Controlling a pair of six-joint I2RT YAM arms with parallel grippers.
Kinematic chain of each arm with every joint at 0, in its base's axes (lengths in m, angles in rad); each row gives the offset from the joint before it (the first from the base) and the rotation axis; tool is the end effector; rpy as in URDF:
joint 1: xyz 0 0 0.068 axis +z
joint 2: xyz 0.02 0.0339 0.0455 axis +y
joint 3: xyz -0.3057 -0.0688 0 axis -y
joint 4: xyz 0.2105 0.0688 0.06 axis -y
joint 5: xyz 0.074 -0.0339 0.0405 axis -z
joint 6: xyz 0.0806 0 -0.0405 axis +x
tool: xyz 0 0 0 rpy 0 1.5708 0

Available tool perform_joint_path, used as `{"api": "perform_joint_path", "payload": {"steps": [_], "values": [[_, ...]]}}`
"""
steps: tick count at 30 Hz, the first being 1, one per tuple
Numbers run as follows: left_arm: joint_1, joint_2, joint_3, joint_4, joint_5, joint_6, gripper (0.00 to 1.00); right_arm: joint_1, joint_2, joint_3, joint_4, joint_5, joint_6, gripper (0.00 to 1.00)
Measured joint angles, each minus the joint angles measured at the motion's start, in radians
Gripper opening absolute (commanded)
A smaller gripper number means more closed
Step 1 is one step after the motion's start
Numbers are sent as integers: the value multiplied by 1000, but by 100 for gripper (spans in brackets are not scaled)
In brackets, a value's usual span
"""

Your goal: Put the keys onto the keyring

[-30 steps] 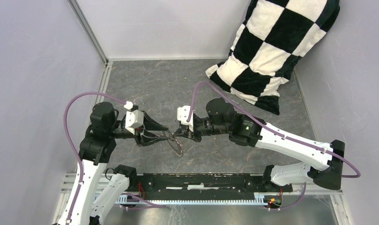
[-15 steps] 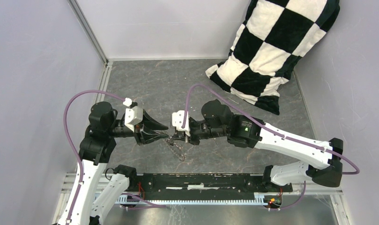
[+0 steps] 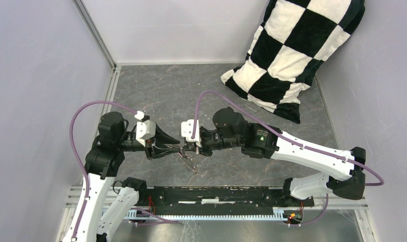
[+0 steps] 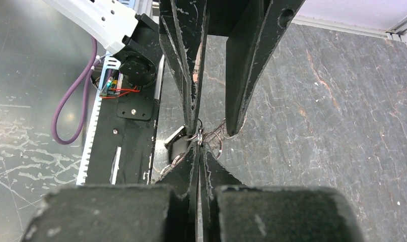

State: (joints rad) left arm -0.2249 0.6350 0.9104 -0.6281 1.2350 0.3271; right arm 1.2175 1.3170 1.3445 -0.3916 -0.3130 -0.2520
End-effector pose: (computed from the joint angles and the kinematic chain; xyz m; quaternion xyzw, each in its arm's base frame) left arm 0.0362 -0.0863 0.3751 0.5009 0.5532 -0.4504 0.4901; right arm 0.0780 0.2833 0.4215 -0.6109 0.5442 0.3739 0.4368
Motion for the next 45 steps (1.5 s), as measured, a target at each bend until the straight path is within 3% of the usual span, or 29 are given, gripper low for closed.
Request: {"api": "perform_joint_path", "payload": {"steps": [14, 27, 35, 45], "values": [[0, 3, 35, -93, -9, 141, 37, 0, -6, -2, 16, -19, 2, 0], [0, -4, 133, -98, -56, 153, 40, 0, -108, -165, 251, -19, 71, 0], [0, -12, 153, -79, -56, 134, 24, 0, -125, -205, 350, -22, 110, 0], [0, -28, 154, -103, -58, 147, 21, -2, -133, -236, 403, -58, 126, 0]]}}
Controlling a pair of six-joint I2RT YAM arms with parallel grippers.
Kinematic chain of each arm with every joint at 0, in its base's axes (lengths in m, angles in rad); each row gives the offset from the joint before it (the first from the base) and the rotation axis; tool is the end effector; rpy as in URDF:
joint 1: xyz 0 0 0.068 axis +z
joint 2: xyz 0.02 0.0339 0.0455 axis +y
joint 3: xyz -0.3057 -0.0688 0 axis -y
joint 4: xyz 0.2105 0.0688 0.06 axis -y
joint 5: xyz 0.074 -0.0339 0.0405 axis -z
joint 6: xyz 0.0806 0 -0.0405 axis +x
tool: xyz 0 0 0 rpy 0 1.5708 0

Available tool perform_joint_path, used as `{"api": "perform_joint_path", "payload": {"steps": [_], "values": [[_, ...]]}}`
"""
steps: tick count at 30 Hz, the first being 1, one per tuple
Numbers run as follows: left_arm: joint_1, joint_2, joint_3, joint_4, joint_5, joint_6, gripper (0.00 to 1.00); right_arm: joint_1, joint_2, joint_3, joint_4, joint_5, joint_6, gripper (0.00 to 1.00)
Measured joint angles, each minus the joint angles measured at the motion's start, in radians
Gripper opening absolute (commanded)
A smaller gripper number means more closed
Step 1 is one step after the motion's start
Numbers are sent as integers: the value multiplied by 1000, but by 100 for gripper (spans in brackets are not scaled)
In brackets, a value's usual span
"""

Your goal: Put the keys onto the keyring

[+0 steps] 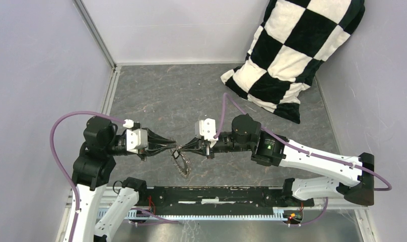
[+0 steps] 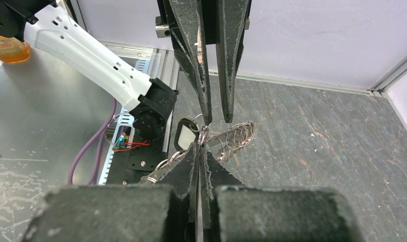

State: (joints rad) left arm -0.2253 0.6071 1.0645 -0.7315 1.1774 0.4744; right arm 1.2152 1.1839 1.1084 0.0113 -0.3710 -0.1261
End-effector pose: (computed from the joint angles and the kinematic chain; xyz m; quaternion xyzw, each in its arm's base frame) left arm 0.0148 -0.0798 0.4063 0.5422 0.5078 -0.3768 0.5533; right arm 0.0659 0.2613 0.4310 -0.5444 0.4832 0.4634 0.5054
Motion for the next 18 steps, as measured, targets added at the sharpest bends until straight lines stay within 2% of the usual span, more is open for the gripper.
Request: {"api": "perform_joint_path", "payload": {"steps": [9, 18], "values": [[-2, -8, 0, 21, 3, -19, 19, -1, -16, -13, 10, -17, 2, 0], [-2, -5, -28, 59, 31, -54, 22, -4, -37, -57, 106, -99, 49, 0]]}}
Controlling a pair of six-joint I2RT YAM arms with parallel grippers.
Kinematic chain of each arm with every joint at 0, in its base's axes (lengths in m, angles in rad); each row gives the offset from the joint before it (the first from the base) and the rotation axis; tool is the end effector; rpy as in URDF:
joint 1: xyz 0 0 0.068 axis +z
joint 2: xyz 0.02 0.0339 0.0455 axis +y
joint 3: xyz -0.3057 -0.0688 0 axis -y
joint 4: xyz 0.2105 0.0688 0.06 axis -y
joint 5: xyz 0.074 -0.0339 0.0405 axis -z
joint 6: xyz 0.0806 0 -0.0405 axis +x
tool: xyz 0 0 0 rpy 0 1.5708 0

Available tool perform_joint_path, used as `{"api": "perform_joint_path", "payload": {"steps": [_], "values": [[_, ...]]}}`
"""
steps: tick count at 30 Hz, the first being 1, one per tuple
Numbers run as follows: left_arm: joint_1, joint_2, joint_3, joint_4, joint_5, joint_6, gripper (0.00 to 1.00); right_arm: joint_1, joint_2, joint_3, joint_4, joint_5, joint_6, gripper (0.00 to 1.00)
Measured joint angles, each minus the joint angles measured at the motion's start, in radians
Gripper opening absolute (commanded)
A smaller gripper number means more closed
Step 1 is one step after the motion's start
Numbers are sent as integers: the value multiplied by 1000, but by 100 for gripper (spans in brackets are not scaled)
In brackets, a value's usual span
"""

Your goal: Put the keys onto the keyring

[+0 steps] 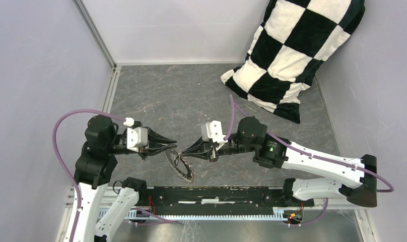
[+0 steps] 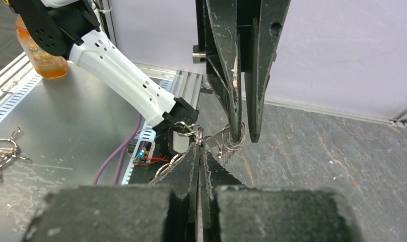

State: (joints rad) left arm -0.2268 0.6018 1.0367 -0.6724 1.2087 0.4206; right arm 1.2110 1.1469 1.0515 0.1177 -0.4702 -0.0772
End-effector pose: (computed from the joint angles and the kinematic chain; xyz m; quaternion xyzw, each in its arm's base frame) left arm 0.0155 -0.0809 0.4055 0.5388 0.5013 -0.3952 0.5496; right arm 0.0557 0.2518 0.4351 -0.5415 0.4437 0.5108 0.4991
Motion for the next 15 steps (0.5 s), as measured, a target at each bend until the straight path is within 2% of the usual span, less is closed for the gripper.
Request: {"api": "perform_joint_path", "payload": {"steps": [7, 15], "values": [[0, 0, -4, 42, -3, -48, 25, 0, 0, 0, 16, 1, 1, 0], [0, 15, 61, 75, 38, -114, 27, -2, 8, 50, -126, 77, -56, 0]]}}
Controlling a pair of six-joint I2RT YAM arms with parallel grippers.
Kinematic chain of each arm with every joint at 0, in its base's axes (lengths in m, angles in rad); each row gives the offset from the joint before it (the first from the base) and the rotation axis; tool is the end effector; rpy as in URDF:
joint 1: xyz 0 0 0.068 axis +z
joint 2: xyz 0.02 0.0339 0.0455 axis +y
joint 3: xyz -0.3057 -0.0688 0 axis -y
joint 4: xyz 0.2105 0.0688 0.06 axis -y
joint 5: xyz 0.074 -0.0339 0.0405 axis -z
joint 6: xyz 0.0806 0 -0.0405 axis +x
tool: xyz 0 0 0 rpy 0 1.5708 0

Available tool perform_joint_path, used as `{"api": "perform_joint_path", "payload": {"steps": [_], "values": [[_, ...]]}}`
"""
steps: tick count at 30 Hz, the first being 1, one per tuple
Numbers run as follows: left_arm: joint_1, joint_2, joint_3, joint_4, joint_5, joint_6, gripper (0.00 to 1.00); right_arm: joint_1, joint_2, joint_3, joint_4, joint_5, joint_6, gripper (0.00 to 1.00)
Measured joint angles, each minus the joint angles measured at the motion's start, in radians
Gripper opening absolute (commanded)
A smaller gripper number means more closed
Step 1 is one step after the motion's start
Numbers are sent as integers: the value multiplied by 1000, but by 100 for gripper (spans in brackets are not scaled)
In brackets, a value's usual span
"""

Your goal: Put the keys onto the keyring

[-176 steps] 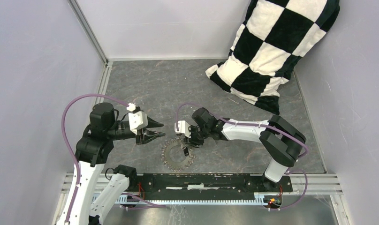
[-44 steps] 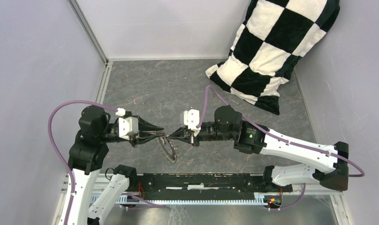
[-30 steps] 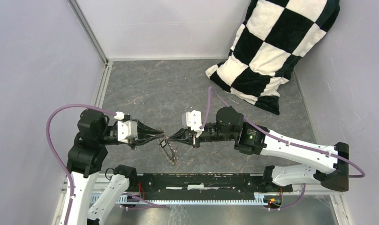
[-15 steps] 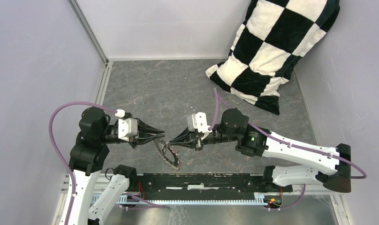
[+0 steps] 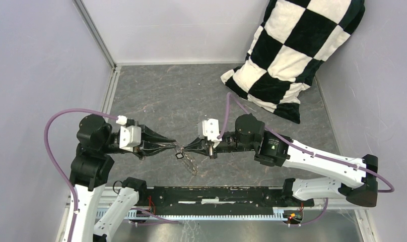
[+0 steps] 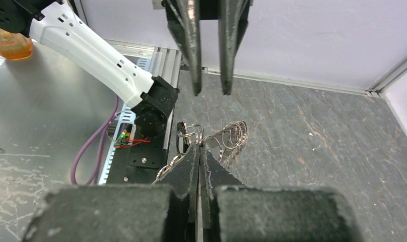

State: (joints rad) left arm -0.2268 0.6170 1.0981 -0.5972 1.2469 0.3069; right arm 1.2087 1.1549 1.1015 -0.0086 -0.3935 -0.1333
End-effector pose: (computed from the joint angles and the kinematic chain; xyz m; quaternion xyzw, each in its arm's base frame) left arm 0.0106 -0.0809 0.4294 0.5344 0.4826 -0.4141 0.5568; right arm 0.0625 0.2523 0.4326 -0.5492 0.4765 0.4663 0.5039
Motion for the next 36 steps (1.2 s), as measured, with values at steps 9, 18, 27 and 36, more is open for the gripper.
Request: {"api": "perform_joint_path", "payload": {"steps": [9, 18, 27, 36], "values": [[0, 16, -9, -61, 41, 11, 69, -1, 26, 72, -84, 31, -27, 0], [0, -50, -117, 5, -158, -2, 80, -1, 145, 240, -243, 255, -33, 1], [0, -61, -256, 59, -362, 0, 63, 1, 210, 318, -314, 349, -28, 1], [0, -39, -264, 172, -328, -88, 43, 2, 209, 318, -315, 344, -18, 1]]}}
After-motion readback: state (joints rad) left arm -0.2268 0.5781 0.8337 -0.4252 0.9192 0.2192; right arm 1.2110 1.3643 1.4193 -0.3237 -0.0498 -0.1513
